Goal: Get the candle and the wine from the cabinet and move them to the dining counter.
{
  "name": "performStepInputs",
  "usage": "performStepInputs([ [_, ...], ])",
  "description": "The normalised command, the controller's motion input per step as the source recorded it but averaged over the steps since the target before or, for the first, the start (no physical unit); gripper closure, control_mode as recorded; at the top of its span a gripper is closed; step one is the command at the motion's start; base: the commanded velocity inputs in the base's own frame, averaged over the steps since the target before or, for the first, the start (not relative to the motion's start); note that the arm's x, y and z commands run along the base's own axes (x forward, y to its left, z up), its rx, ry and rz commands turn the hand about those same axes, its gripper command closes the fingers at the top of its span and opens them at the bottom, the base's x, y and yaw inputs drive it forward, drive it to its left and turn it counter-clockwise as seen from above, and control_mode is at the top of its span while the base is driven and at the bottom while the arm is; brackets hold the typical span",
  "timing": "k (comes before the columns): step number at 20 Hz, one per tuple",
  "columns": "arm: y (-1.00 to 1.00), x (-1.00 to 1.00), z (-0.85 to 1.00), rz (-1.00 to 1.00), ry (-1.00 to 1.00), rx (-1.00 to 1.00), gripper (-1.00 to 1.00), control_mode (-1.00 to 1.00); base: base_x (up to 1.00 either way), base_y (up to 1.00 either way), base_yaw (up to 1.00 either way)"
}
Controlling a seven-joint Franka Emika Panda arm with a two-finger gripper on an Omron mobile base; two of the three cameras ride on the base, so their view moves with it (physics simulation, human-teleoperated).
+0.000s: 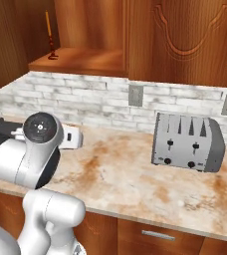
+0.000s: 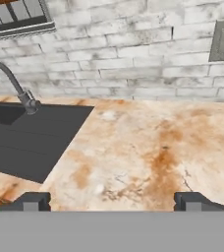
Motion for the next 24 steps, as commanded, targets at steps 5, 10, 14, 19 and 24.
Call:
performStepInputs([
  [5, 0.01, -0.2, 0.39, 0.02, -0.19, -0.03, -1.0, -1.0, 0.0, 0.0, 0.0],
  [10, 0.04, -0.12, 0.44, 0.0, -0.04, -0.01, -1.0, -1.0, 0.0, 0.0, 0.0],
  [14, 0.01, -0.06, 0.45, 0.0, 0.0, 0.0, -1.0, -1.0, 0.0, 0.0, 0.0],
  [19, -0.04, -0.01, 0.37, 0.0, 0.02, 0.0, -1.0, -1.0, 0.0, 0.0, 0.0],
  [24, -0.01, 0.0, 0.33, 0.0, 0.0, -0.02, -1.0, -1.0, 0.0, 0.0, 0.0],
])
